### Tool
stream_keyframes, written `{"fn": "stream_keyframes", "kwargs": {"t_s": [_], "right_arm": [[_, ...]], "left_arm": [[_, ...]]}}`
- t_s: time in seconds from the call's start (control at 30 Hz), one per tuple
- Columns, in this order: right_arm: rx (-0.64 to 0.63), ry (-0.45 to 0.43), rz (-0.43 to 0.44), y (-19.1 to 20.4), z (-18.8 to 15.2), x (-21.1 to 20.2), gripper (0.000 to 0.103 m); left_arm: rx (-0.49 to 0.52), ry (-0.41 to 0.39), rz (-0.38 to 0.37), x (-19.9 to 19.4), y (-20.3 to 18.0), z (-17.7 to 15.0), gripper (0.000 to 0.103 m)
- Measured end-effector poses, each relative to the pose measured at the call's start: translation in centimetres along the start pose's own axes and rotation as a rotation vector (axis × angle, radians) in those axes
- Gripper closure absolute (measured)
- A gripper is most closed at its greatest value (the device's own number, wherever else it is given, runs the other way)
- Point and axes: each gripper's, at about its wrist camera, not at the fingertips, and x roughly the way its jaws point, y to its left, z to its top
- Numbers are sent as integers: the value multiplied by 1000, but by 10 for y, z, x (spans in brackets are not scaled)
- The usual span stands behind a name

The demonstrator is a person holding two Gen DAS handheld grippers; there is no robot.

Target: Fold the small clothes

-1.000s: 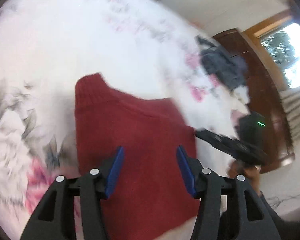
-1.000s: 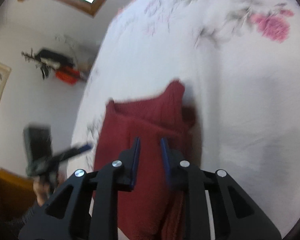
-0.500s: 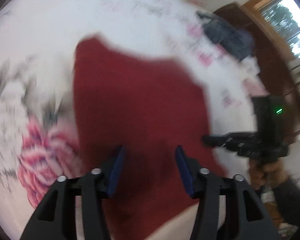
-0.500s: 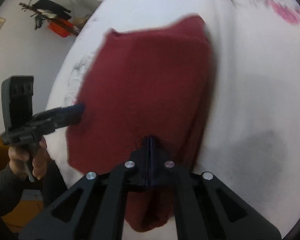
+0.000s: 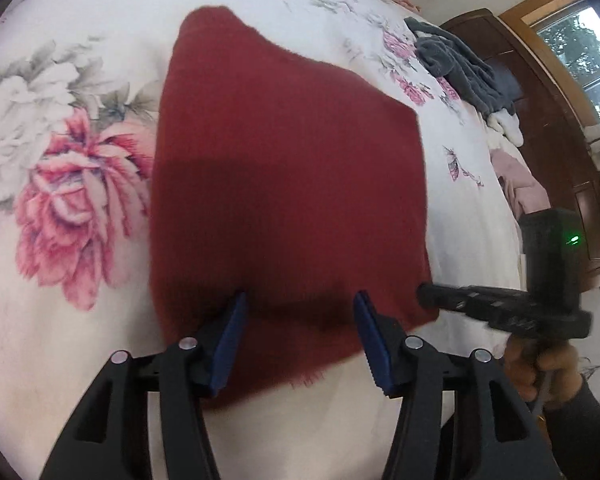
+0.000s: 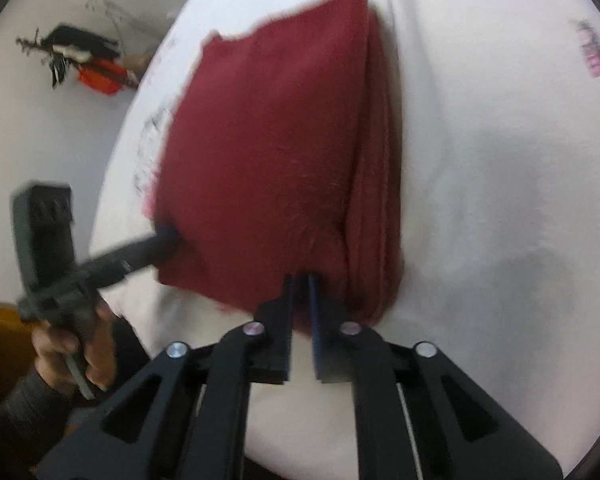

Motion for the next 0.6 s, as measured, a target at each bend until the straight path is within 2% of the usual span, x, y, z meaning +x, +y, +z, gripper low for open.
{"fn": "stream_keyframes", "kwargs": {"t_s": [0.03, 0.07, 0.1, 0.13, 0.17, 0.2, 0.23, 0.3, 0.37, 0.4, 0.47, 0.6], "right_arm": [[12, -24, 0, 4, -3, -11, 76], [20, -40, -13, 6, -7, -21, 58], [29, -56, -32, 6, -13, -30, 47], [39, -79, -63, 10, -26, -44, 31], [39, -90, -88, 16, -34, -49, 26], [31, -97, -132, 22, -43, -53, 25], [14, -102, -201, 36, -47, -54, 21], [-76, -127, -398, 61, -76, -70, 15], [-148, -183, -518, 89, -104, -87, 7], [-174, -222, -553, 102, -119, -100, 6], [-202, -286, -573, 123, -147, -121, 5], [-224, -343, -517, 167, -171, -159, 5]], "left_arm": [[-26, -9, -12, -11, 0, -8, 38], [-44, -18, -9, -22, 0, -16, 35], [-58, -29, 5, -28, -2, -22, 32], [-66, -51, 33, -44, -7, -34, 31], [-63, -68, 72, -58, -12, -43, 30], [-49, -85, 123, -69, -20, -52, 27], [-13, -121, 225, -91, -35, -69, 22], [32, -179, 334, -122, -54, -88, 12], [77, -249, 439, -163, -84, -113, 11], [88, -266, 458, -173, -93, -117, 11], [105, -302, 470, -205, -115, -135, 11], [99, -381, 504, -245, -151, -146, 11]]}}
